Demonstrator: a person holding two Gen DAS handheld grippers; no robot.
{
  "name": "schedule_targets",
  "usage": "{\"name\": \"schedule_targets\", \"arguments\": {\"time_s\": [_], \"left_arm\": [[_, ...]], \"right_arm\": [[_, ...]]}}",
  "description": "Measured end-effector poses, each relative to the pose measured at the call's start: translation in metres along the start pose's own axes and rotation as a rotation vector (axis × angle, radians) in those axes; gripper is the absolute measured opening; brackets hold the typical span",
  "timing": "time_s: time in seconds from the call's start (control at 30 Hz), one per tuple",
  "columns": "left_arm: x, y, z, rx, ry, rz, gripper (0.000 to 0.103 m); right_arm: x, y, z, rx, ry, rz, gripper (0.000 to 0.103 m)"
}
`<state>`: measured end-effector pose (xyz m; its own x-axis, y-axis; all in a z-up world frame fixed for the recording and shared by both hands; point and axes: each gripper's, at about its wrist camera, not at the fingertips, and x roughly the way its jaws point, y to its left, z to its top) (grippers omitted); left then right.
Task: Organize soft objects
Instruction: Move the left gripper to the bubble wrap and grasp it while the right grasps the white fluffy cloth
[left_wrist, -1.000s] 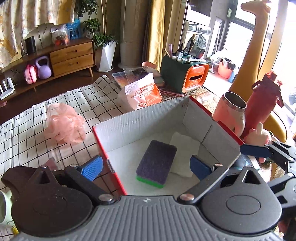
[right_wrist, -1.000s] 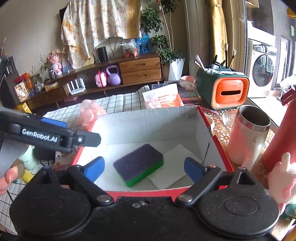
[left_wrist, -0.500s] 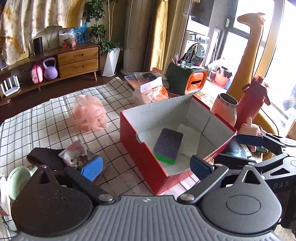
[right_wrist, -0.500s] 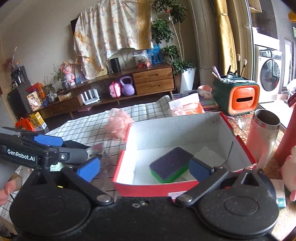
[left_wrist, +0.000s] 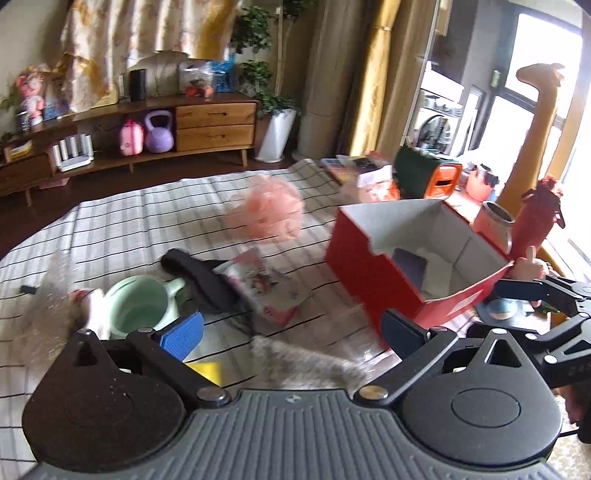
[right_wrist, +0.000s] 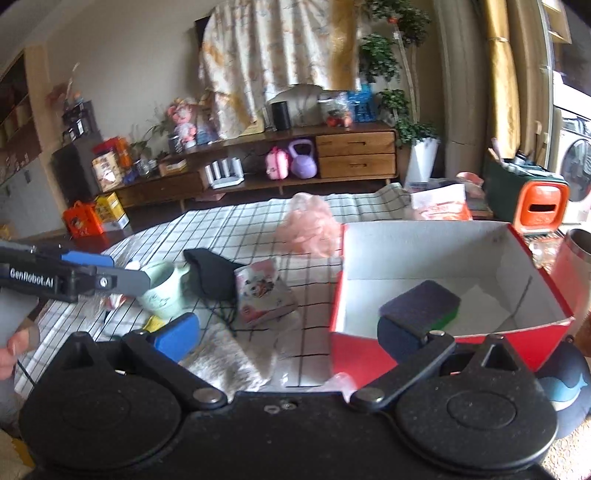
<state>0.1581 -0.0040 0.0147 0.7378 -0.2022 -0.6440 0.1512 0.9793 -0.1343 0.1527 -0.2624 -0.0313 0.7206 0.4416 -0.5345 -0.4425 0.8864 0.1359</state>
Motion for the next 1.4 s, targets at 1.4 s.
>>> {"name": "schedule_targets", "arguments": {"time_s": [1.4], "left_arm": [[0.063,0.258,-0.046,-0.405,0.071,0.311,0.103]], "right_arm": [[0.139,0.103,-0.035,-0.342,0.273,0.080,0.100]]}}
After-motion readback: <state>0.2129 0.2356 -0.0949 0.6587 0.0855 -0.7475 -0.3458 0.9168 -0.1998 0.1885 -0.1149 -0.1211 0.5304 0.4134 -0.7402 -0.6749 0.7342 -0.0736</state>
